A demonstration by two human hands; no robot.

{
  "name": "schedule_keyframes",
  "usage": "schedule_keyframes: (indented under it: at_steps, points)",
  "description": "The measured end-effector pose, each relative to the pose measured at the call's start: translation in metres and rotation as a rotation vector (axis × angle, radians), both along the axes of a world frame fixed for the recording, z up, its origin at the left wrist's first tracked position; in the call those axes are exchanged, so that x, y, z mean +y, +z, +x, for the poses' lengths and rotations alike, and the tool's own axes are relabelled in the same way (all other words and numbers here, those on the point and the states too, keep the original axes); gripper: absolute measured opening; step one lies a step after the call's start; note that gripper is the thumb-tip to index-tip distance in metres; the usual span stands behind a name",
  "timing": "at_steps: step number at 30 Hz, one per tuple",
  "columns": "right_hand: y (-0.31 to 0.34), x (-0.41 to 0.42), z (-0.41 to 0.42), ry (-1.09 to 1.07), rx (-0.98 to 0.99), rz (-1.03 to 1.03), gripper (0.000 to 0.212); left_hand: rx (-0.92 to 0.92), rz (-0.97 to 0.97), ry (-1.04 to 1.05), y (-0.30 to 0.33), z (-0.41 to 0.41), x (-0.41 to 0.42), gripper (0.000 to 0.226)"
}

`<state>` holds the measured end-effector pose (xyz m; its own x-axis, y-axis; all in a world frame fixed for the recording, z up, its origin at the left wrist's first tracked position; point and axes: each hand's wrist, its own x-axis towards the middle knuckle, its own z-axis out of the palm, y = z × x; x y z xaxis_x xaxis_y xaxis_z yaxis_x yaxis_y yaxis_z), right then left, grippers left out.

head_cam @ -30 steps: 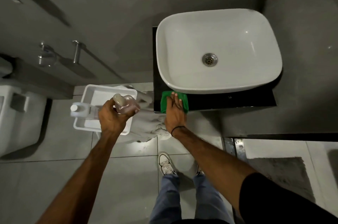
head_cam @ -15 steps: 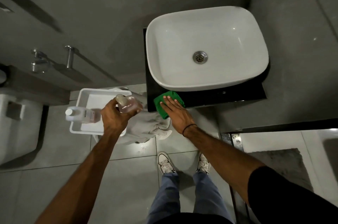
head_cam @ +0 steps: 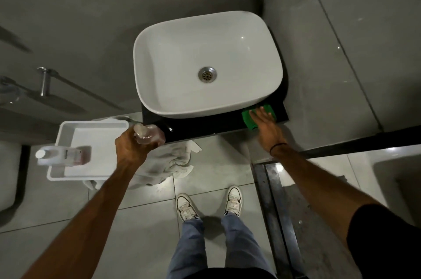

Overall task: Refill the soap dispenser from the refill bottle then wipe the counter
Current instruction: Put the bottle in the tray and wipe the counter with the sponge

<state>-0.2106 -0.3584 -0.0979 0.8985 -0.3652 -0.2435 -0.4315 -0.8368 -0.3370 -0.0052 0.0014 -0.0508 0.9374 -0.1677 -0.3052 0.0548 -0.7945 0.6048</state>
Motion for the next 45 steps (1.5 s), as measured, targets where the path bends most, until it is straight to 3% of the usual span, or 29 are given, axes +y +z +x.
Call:
schedule_keyframes:
  at_steps: [4,10,14,18,21,23,26,30,32,34,36,38,40,43,45]
  points:
    - [0.003,-0.045,-0.015,-0.11,0.041,-0.028,0.08,0.005,0.02,0.008,-0.004,0.002,-0.007,0.05]
    - [0.003,-0.038,-0.011,-0.172,0.061,-0.045,0.077,0.033,0.042,0.006,-0.007,0.007,-0.017,0.054]
    - [0.009,-0.032,-0.006,-0.221,0.099,-0.056,0.074,-0.001,0.011,-0.034,-0.008,0.013,-0.019,0.035]
    - [0.016,-0.009,-0.008,-0.354,0.098,-0.007,0.067,-0.004,-0.061,-0.088,-0.008,0.018,-0.019,0.044]
    - [0.025,0.016,-0.009,-0.464,0.121,0.055,0.061,-0.025,-0.198,-0.034,-0.01,0.007,-0.017,0.077]
    - [0.031,0.036,-0.005,-0.555,0.084,0.208,0.058,0.003,-0.214,0.167,-0.016,-0.007,-0.013,0.091]
    - [0.038,0.08,0.007,-0.737,-0.019,0.653,0.045,0.091,-0.239,0.434,-0.024,-0.045,-0.008,0.059]
    - [0.041,0.157,0.025,-0.882,0.094,1.379,0.034,0.514,-0.516,0.398,-0.026,-0.086,0.006,0.038]
    - [0.04,0.189,0.037,-0.794,0.198,1.535,0.031,0.74,-0.619,0.293,-0.026,-0.091,0.019,0.044]
    - [0.041,0.217,0.053,-0.713,0.256,1.603,0.033,0.83,-0.68,0.261,-0.027,-0.09,0.036,0.037]
    - [0.042,0.239,0.071,-0.637,0.22,1.419,0.034,0.728,-0.644,0.354,-0.031,-0.082,0.056,0.032]
    - [0.038,0.248,0.086,-0.494,0.094,0.903,0.047,0.599,-0.563,0.452,-0.033,-0.069,0.079,0.034]
    - [0.036,0.246,0.097,-0.294,0.029,0.488,0.076,0.506,-0.501,0.508,-0.035,-0.051,0.103,0.035]
    - [0.02,0.242,0.11,-0.042,0.106,0.141,0.11,0.381,-0.42,0.49,-0.038,-0.011,0.138,0.028]
    - [0.006,0.242,0.116,0.011,0.199,0.064,0.121,0.354,-0.369,0.472,-0.042,0.025,0.158,0.029]
